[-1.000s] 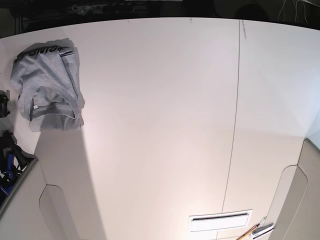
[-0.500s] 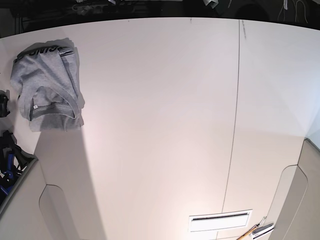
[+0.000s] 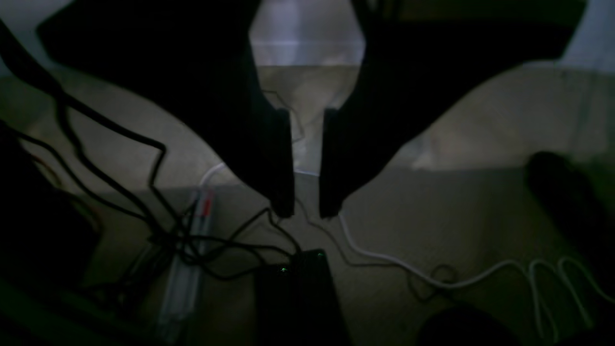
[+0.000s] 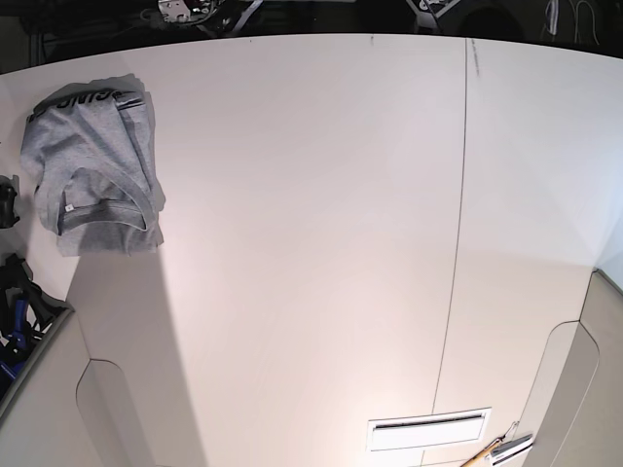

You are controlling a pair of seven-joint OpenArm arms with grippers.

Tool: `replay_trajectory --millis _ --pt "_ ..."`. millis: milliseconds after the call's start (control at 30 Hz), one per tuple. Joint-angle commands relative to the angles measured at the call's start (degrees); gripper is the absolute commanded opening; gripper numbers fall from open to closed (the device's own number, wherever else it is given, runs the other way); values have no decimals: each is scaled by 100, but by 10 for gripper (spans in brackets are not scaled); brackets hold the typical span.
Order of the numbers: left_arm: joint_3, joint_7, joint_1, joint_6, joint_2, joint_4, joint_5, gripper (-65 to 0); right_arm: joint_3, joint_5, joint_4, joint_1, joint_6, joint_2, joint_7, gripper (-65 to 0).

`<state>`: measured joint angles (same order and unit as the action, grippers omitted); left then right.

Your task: Fold the T-shirt properly

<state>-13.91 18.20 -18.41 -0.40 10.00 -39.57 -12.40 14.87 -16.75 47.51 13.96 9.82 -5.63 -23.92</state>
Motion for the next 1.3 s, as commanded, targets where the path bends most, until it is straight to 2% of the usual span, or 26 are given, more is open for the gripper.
replay_trajectory --millis 0,67,167,333,467,567,700,767,1067,1267 --pt "0 -4 -46 -11 15 -17 7 -581 -136 -42 46 -31 44 85 83 -650" --pt "0 -4 -46 -92 13 -17 4 -607 -319 -35 48 -114 44 188 79 -650" --pt "0 -4 -46 -247 17 -17 4 -607 -354 9 48 -203 44 197 79 -650" --pt "13 -116 -46 -243 20 -17 44 -607 -350 245 48 -284 68 28 -59 -650" --pt "304 -258 -50 -271 22 -17 402 -607 -350 208 48 -280 304 -188 -57 -650" --pt "590 -256 -74 -839 52 -7 520 -607 -350 -68 48 -278 411 -317 -59 -650" --pt "890 -260 -76 -1550 96 28 518 -607 -350 -127 48 -278 411 -461 -59 -650" --pt "990 -304 -76 -1683 98 28 516 -607 -350 -127 48 -280 411 -531 -57 -650" --pt "1029 -363 -79 -1705 146 28 520 -607 -350 -170 48 -247 409 -595 -57 -650" --pt "1029 -389 -76 -2328 146 28 516 -607 -348 -170 48 -48 409 -575 -61 -650"
